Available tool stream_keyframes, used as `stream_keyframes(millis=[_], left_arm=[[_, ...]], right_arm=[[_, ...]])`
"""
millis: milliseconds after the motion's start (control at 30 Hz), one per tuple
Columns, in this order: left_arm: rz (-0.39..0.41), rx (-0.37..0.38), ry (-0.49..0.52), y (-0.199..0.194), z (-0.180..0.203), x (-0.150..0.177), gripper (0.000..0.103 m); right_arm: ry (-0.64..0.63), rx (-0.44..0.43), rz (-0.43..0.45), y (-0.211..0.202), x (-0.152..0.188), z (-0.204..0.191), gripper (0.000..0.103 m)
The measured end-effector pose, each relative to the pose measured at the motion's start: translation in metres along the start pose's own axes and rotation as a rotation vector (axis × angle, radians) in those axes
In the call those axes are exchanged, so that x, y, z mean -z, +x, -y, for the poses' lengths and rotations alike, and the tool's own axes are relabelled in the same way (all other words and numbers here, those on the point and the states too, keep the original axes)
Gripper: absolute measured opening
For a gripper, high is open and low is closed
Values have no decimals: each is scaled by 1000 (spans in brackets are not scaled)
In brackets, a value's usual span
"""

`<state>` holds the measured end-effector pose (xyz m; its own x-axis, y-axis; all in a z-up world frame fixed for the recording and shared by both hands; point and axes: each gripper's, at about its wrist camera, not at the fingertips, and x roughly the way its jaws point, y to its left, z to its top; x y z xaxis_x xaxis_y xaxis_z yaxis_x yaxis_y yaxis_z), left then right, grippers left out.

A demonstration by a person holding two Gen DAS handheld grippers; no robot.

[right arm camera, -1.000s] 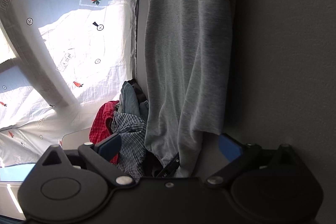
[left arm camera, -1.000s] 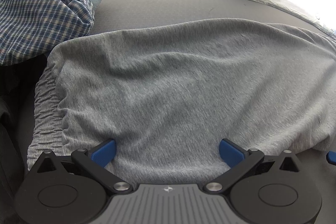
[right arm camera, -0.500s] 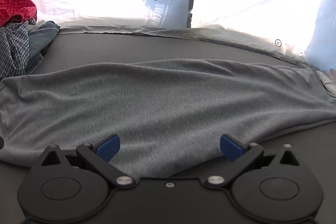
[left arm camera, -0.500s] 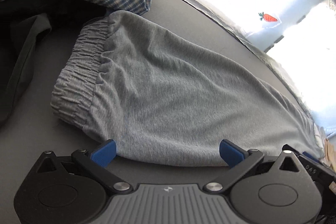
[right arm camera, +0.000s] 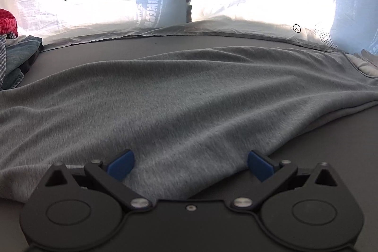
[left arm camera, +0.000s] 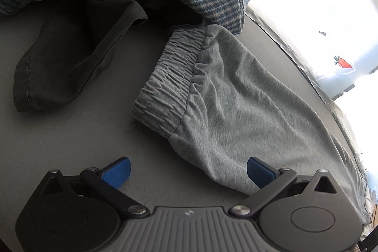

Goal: Fold clothes

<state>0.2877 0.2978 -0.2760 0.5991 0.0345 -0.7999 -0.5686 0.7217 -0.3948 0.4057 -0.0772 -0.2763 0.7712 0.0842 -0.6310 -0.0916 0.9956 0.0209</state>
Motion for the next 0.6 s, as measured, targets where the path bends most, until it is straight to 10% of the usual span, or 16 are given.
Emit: stream_keyframes(millis=[267,333,433,600], left_arm=[[58,-53,17,11,9,-10,101],[90,-90,20,10,10,-11,62],[113,-109,7,6,9,-14,36],[191,-5,44,-12,32,-21,24]], right_arm=[[8,-7,18,-1,1,1,103],[9,-8,18,-1,1,1,103],[11,-10,19,-1,2,1,103],[15,-13,20,-1,2,1,103]])
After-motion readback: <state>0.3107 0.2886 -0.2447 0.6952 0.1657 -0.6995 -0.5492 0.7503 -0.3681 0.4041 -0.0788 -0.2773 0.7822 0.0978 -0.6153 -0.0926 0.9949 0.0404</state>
